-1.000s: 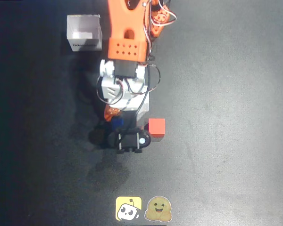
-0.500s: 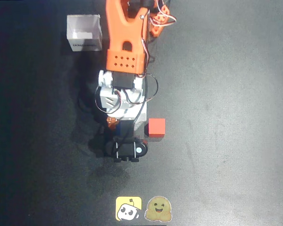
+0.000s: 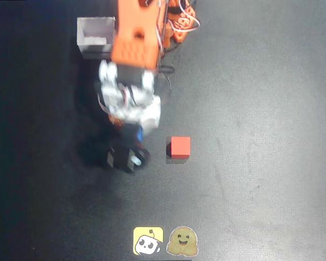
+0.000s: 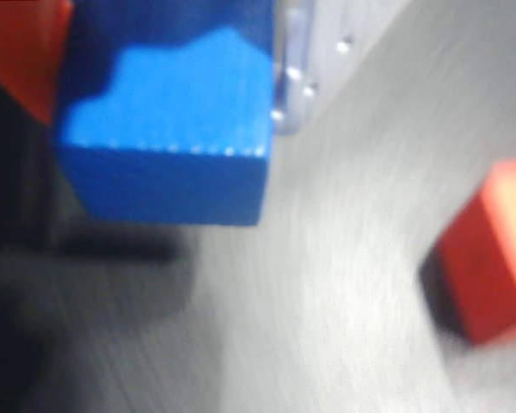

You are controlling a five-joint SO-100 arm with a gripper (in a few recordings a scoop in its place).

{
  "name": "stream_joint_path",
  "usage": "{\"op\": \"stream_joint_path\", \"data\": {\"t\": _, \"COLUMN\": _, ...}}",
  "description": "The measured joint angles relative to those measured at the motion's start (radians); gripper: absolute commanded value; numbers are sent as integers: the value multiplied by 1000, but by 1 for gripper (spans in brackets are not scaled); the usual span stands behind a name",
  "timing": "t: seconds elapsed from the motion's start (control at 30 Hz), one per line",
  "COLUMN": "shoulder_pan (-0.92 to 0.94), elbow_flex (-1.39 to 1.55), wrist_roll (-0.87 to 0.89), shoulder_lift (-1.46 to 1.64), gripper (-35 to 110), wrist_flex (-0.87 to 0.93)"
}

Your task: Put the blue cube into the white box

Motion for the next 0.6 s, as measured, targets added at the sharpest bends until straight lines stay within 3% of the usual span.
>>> {"op": "stream_joint_path", "data": {"t": 0.13, "shoulder_pan": 91, "elbow_flex": -25, "wrist_roll": 137, "shoulder_lift": 126, "gripper": 0, "wrist_flex": 221}}
{"op": "stream_joint_path", "data": {"t": 0.27, "shoulder_pan": 239, "elbow_flex": -28, "wrist_roll": 153, "shoulder_lift": 199, "gripper": 0, "wrist_flex": 380}}
{"op": "stream_joint_path", "data": {"t": 0.6, "shoulder_pan": 713, "elbow_flex": 61, "wrist_roll": -155, "shoulder_lift": 333, "gripper": 0, "wrist_flex": 417}}
